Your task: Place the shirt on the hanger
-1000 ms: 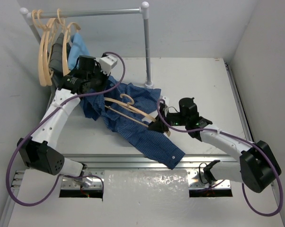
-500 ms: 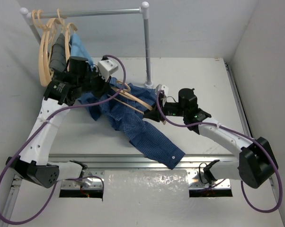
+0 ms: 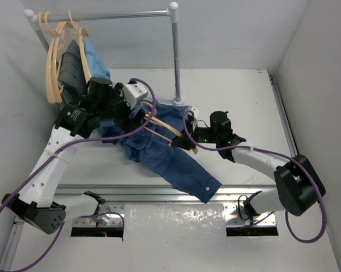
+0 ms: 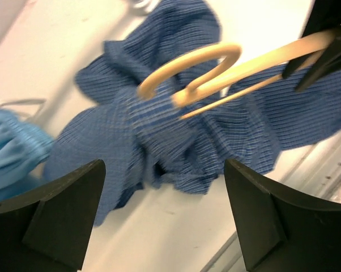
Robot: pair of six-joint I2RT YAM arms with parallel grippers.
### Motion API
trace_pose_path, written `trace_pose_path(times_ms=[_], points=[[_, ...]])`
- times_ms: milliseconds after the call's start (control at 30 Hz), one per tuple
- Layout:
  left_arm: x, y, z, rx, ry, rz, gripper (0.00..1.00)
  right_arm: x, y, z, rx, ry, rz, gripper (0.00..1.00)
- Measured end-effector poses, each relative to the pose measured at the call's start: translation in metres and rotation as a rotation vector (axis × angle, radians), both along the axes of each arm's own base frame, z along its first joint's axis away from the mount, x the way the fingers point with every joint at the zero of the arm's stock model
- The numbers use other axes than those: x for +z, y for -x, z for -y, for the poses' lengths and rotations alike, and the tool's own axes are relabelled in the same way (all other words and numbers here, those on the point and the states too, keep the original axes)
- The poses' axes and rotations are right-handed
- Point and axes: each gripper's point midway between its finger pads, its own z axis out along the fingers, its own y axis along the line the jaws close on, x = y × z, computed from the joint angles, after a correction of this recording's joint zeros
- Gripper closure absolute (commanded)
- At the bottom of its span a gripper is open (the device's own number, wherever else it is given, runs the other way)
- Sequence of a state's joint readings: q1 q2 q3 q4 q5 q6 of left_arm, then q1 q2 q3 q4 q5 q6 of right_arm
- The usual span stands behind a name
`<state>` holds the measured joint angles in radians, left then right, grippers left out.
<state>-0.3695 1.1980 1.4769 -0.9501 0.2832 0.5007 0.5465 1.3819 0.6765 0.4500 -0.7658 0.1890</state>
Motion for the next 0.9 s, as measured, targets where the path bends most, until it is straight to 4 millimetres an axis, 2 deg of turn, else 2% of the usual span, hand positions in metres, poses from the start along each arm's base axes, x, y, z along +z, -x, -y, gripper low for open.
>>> trace_pose_path(times_ms=[100,133,233,333,400,500,567,667,733,800,833,900], points=[[0.005,-0.005,-0.016,0.063,-0.034,0.049,0.15,-0.01,-0.002,0.001,-0.005,0.003,-0.028,1.0],[0.007,-0.008,-0.022,0.085,-0.046,0.07,0.12,-0.012,-0.002,0.0,-0.004,0.002,-0.037,1.0],[0.008,-0.022,-0.052,0.184,-0.098,0.161,0.08,-0.018,-0.005,-0.001,0.003,-0.006,-0.053,1.0],[-0.016,-0.032,-0.089,0.279,-0.172,0.168,0.07,-0.022,-0.006,-0.004,0.01,-0.012,-0.067,1.0],[-0.042,-0.037,-0.104,0.299,-0.21,0.139,0.05,-0.024,-0.005,-0.004,0.016,-0.013,-0.078,1.0],[-0.081,-0.033,-0.096,0.219,-0.208,0.106,0.01,-0.022,-0.005,-0.005,0.022,-0.021,-0.071,1.0],[-0.093,-0.025,-0.086,0.147,-0.185,0.101,0.0,-0.022,-0.004,-0.006,0.027,-0.023,-0.069,1.0],[-0.089,-0.025,-0.07,0.056,-0.142,0.143,0.01,-0.023,-0.004,-0.005,0.03,-0.019,-0.07,1.0],[-0.087,-0.029,-0.066,0.04,-0.131,0.184,0.01,-0.024,-0.003,-0.005,0.032,-0.012,-0.071,1.0],[-0.091,-0.033,-0.07,0.059,-0.142,0.206,0.05,-0.026,-0.002,-0.004,0.033,-0.003,-0.077,1.0],[-0.095,-0.036,-0.073,0.077,-0.154,0.215,0.16,-0.027,-0.001,-0.003,0.034,0.003,-0.08,1.0],[-0.101,-0.04,-0.079,0.108,-0.181,0.222,0.28,-0.027,-0.001,-0.003,0.035,0.008,-0.08,1.0]])
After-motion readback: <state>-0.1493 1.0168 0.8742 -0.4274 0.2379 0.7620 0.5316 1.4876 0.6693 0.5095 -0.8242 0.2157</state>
